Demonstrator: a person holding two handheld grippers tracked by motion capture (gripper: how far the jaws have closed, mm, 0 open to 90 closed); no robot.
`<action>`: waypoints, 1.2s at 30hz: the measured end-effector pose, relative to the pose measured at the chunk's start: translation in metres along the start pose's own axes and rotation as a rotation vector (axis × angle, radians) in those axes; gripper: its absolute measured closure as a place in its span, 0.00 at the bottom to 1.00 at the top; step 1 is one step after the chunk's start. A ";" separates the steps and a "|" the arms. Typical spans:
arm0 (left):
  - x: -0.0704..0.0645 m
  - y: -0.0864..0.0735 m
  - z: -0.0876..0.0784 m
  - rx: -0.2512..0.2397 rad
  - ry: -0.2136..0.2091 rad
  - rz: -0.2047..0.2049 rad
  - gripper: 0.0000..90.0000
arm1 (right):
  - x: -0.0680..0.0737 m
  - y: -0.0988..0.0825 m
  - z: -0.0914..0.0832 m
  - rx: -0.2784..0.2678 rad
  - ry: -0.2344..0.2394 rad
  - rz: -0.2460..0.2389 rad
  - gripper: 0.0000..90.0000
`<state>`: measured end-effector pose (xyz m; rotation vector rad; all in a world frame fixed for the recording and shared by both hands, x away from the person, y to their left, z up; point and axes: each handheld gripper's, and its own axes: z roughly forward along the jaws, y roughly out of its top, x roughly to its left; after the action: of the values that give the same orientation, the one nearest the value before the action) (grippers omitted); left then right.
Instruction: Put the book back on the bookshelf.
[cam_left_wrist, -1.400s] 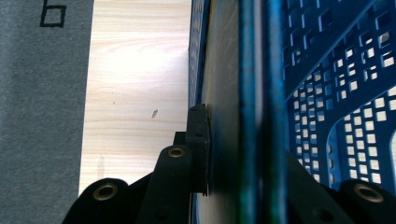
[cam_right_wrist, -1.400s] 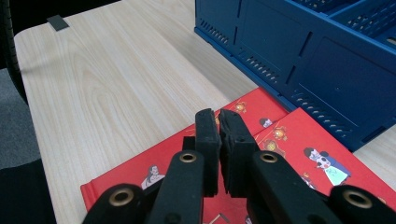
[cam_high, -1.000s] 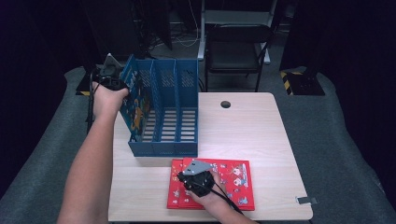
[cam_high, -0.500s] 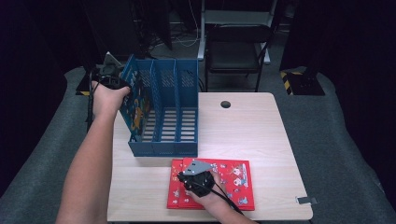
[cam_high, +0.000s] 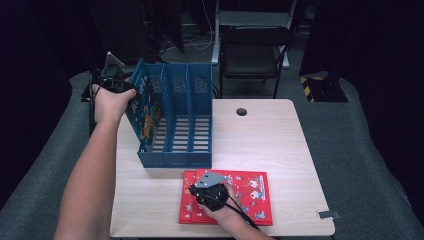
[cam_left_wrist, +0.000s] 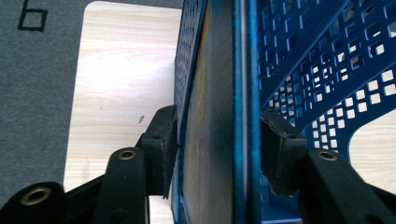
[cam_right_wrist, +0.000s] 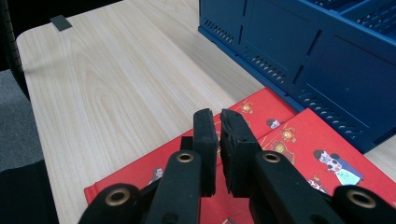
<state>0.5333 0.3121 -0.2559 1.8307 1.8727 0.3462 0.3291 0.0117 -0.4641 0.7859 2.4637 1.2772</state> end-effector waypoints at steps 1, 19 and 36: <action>0.000 0.000 -0.001 -0.004 -0.001 0.000 0.57 | 0.000 0.000 0.000 0.000 -0.001 0.000 0.94; -0.002 0.000 -0.029 -0.048 -0.001 0.012 0.54 | 0.002 0.000 0.001 -0.004 0.001 0.002 0.91; -0.004 -0.013 -0.053 -0.063 -0.018 0.061 0.54 | 0.001 -0.001 0.000 -0.002 0.008 -0.004 0.89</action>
<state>0.4952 0.3153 -0.2166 1.8459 1.7763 0.4048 0.3284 0.0118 -0.4651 0.7764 2.4687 1.2842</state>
